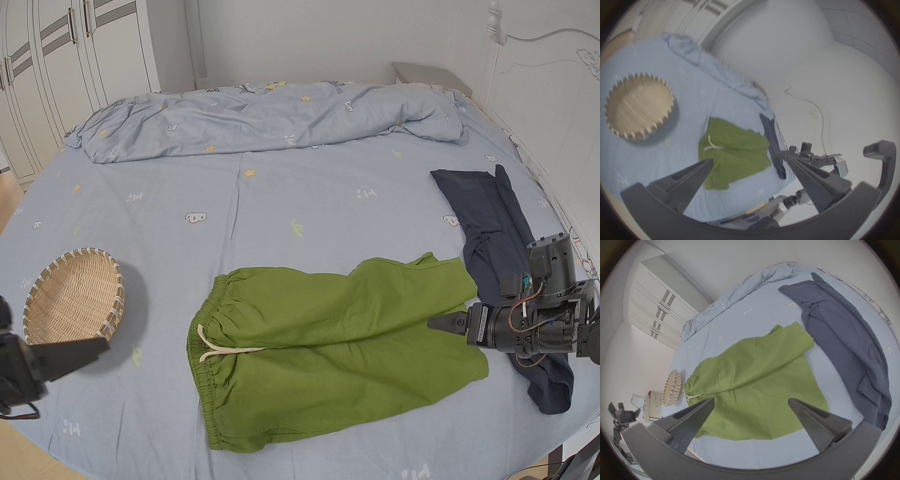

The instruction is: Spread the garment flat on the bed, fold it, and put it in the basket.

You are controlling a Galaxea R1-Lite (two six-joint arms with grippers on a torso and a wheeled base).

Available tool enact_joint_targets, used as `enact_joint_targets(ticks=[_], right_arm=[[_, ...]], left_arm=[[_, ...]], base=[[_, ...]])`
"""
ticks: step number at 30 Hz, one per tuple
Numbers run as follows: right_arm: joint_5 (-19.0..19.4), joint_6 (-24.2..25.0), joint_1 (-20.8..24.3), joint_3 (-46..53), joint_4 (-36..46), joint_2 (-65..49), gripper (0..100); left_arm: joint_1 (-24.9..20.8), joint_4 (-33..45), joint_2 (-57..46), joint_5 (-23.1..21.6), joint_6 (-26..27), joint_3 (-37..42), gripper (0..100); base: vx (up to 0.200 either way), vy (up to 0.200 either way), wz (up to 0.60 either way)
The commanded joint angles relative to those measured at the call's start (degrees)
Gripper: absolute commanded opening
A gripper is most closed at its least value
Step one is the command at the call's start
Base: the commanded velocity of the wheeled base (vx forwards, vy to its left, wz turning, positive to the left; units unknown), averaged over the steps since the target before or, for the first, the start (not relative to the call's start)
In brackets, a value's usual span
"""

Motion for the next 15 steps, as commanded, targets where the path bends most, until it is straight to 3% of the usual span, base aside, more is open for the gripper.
enact_joint_targets(ticks=[1,2,4,15], right_arm=[[0.7,-0.2,-2.4,5.3,-0.7,-1.0,100],[0.7,-0.2,-2.4,5.2,-0.7,-1.0,100],[0.7,-0.2,-2.4,5.2,-0.7,-1.1,100],[0.7,-0.2,-2.2,4.8,-0.8,-1.2,100]], left_arm=[[-0.7,-16.9,31.9,-13.6,3.4,17.7,100],[-0.6,-18.9,35.1,-13.7,7.1,19.5,100],[0.0,-19.8,37.2,-13.9,9.0,20.8,100],[-3.0,-22.8,42.3,-15.0,8.7,20.5,100]], base=[[0.0,0.0,0.0],[0.0,0.0,0.0],[0.0,0.0,0.0],[0.0,0.0,0.0]])
